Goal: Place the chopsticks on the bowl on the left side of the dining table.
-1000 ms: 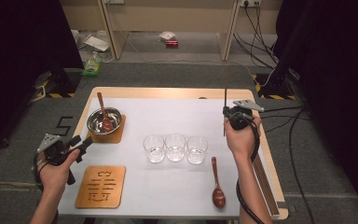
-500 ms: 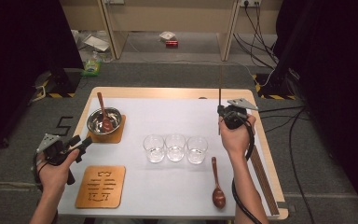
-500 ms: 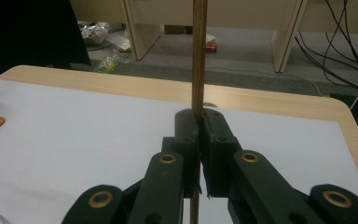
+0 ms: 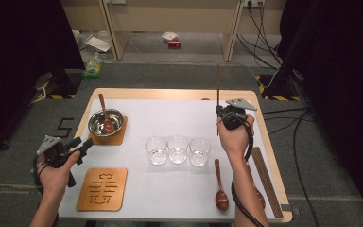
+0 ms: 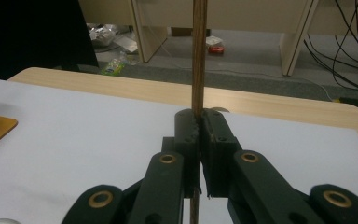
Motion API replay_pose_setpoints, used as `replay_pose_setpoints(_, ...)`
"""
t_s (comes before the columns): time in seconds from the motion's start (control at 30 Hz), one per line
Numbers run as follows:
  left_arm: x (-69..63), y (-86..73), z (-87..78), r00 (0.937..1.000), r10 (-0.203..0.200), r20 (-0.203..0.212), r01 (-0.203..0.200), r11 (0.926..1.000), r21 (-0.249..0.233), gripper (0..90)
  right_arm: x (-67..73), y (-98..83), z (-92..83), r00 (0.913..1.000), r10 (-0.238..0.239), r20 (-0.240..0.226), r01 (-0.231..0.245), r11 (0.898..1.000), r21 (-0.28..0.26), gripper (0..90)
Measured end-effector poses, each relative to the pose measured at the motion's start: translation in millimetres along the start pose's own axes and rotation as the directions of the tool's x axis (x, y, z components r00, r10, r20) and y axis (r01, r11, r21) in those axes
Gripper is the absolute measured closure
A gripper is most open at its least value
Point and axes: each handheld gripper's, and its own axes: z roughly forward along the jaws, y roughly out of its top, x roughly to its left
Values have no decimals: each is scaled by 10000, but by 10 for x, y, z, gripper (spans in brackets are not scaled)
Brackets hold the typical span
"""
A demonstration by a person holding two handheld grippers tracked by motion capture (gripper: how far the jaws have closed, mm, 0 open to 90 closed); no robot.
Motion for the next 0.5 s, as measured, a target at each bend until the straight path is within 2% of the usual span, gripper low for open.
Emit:
replay_pose_setpoints(0.17, 0, 2, -2, 10000, -3, 4, 3, 10000, -9, 414, 36, 12, 18, 9999, -116, -75, 116, 9999, -47, 861)
replay_pose_setpoints(0.5, 12, 7, -13, 10000, -14, 0, 14, 10000, -17, 413, 125, 45, 50, 9997, -62, -230, 59, 9999, -127, 861)
